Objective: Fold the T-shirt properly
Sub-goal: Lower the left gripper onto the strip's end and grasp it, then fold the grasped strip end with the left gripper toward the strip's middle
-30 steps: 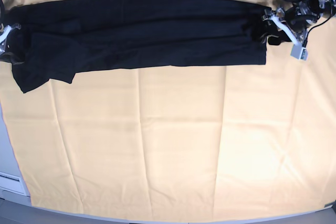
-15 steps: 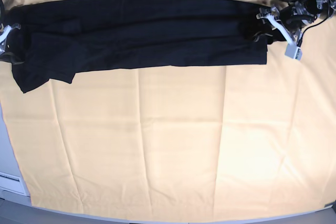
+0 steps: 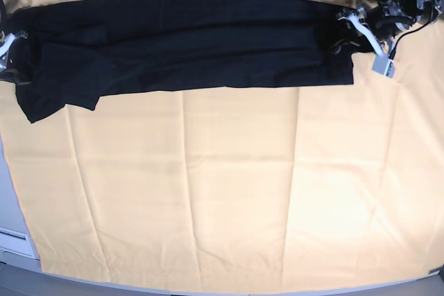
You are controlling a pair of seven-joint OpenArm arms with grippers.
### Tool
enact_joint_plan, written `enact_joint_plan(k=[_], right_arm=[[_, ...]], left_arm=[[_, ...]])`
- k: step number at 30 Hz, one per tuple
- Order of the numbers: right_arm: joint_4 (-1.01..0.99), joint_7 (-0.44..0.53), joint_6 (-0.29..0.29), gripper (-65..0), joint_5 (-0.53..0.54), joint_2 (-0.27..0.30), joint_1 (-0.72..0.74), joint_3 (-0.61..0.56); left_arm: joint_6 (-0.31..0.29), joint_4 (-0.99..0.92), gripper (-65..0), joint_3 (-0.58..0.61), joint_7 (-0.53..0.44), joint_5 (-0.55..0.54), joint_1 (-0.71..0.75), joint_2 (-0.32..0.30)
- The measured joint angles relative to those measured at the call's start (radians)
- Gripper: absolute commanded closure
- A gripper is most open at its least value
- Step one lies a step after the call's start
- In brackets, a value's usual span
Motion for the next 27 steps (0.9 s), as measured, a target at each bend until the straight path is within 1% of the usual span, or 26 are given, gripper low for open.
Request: enact_joint_plan(k=[1,2,9,14,16,20,23,27], right_arm=[[0.000,0.000,0.000,0.0,0.000,0.000,0.000,0.000],[0.000,0.000,0.000,0.0,0.000,0.000,0.000,0.000],[0.000,0.000,0.000,0.0,0.004,0.000,0.000,0.000],[0.000,0.000,0.000,0.0,0.064,0.000,0.000,0.000],[0.000,-0.001,0.000,0.0,0.072,0.000,0.000,0.000],[0.000,-0.001,0.000,0.0,0.079,0.000,0.000,0.000],[0.000,0.000,0.000,0.0,0.079,-0.008,0.000,0.000],[0.000,-0.001,0.000,0.0,0.079,-0.018,0.000,0.000]], left_arm=[[0.000,-0.001,-1.1,0.000,0.001,0.008,-0.005,0.000],[0.000,-0.002,0.0,0.000,0.003,0.019,-0.012,0.000],[-0.002,-0.002,0.0,0.000,0.009,0.027,-0.076,0.000],[-0.003,-0.001,0.0,-0.003,0.008,0.036,-0.116,0.002],[-0.003,0.003,0.0,-0.024,0.009,0.047,-0.124,0.003],[-0.003,0.003,0.0,-0.112,0.008,0.047,-0.139,0.000],[-0.003,0.003,0.0,-0.171,0.000,0.047,-0.137,-0.034],[-0.003,0.003,0.0,-0.219,-0.007,0.047,-0.137,-0.100]])
